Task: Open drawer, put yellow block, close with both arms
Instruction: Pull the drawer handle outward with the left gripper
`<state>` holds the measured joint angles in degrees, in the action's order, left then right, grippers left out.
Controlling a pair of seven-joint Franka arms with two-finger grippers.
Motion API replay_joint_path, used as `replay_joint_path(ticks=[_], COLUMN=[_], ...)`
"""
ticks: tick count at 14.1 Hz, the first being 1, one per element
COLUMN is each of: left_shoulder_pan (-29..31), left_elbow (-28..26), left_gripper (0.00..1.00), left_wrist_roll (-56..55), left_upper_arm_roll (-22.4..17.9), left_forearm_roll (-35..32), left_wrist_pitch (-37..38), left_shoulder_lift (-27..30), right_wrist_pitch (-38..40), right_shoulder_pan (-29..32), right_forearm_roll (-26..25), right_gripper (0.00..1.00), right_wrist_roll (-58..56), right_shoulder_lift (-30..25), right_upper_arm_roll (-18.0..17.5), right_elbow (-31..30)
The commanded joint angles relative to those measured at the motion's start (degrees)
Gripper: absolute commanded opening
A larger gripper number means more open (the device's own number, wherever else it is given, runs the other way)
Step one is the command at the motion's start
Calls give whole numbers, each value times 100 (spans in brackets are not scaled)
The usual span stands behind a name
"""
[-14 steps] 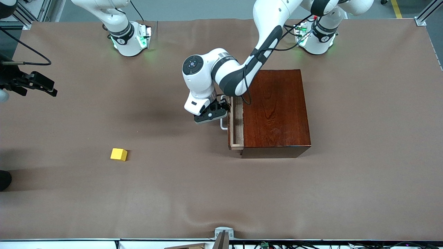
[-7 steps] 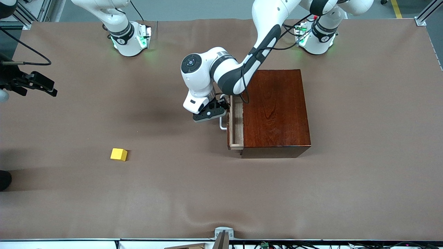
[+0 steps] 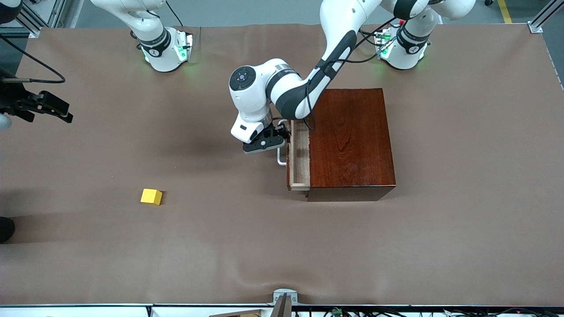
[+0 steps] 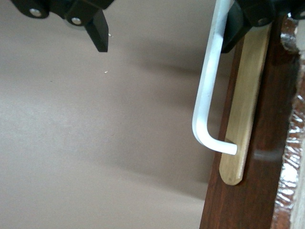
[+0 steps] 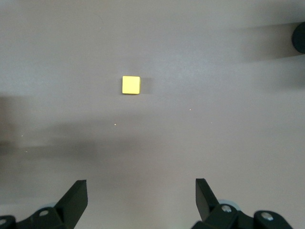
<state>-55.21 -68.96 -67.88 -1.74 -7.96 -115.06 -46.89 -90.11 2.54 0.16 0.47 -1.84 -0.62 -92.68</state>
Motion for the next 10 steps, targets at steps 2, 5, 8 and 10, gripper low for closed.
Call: replay_joint_path(ticks=[2,5,8,10], left_shoulder_pan=[-166,-175,-175,-175], left_elbow=[260,260,252,252], left_gripper=[100,100,100,100], left_wrist_roll=[-305,-323,-314,-305], left_upper_arm_roll=[262,262,262,253], left_forearm_roll=[224,224,224,224], left_wrist_pitch=[-447,-702,-983,-1176], left_shoulder_lift=[-171,-171,-206,-224], right_wrist_pitch=[46,55,55,55], right_shoulder_pan=[10,10,10,10], right_forearm_roll=[-60,-60,-60,-60], right_gripper=[100,100,100,100], right_wrist_roll=[-38,-38,-38,-38], right_shoulder_lift=[-18,-18,-18,-18], right_upper_arm_roll=[-25,-25,-25,-25], right_elbow=[31,31,31,31])
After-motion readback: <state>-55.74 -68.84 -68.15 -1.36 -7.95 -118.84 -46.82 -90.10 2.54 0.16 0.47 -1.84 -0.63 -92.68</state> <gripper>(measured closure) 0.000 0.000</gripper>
